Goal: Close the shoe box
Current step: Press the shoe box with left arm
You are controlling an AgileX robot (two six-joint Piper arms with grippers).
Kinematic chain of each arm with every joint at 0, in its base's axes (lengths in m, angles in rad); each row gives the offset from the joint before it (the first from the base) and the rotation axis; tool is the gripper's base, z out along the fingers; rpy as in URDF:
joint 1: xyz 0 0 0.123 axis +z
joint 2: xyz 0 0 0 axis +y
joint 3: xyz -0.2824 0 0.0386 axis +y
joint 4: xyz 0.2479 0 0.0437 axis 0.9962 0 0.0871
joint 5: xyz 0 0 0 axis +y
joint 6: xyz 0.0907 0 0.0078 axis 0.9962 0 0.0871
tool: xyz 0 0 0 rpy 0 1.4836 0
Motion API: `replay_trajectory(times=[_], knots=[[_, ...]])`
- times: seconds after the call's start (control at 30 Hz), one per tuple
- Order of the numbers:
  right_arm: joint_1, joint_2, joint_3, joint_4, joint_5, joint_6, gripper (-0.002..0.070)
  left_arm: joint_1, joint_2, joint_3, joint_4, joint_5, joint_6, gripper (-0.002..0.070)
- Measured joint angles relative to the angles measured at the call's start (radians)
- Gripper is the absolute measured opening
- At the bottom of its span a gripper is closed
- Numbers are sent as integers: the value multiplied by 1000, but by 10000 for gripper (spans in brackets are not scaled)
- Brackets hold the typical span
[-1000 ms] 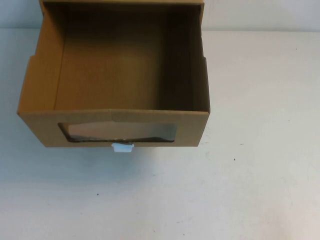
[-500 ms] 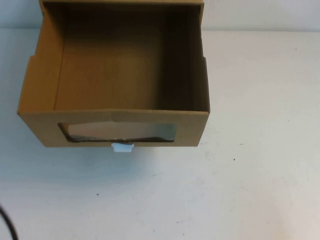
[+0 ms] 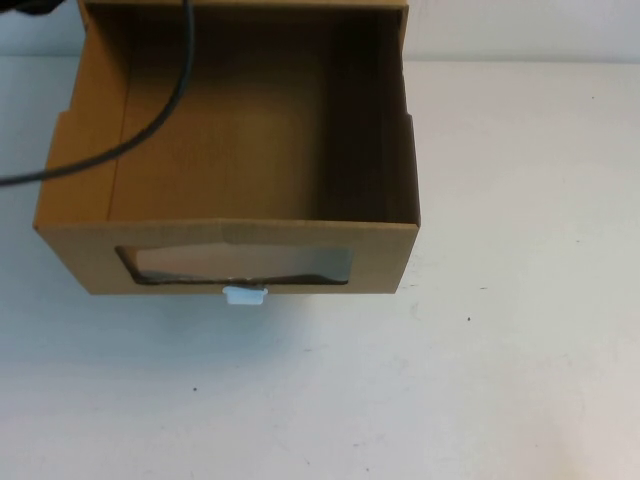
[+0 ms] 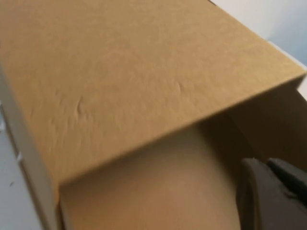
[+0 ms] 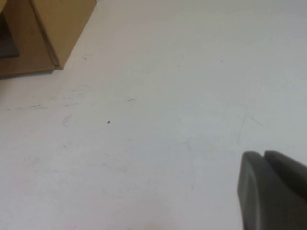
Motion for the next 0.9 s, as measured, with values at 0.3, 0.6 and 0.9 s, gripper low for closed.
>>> replay_trajectory(times=[0.3,0.6,0.9], knots=[[0,0,0,0,0,0,-13,0,440,-520,-18,224,-7,-5],[0,0,0,0,0,0,-13,0,689,-875,36,385,-133,-5],[0,0,0,0,-7,0,-13,0,718,-890,45,401,-155,-5]])
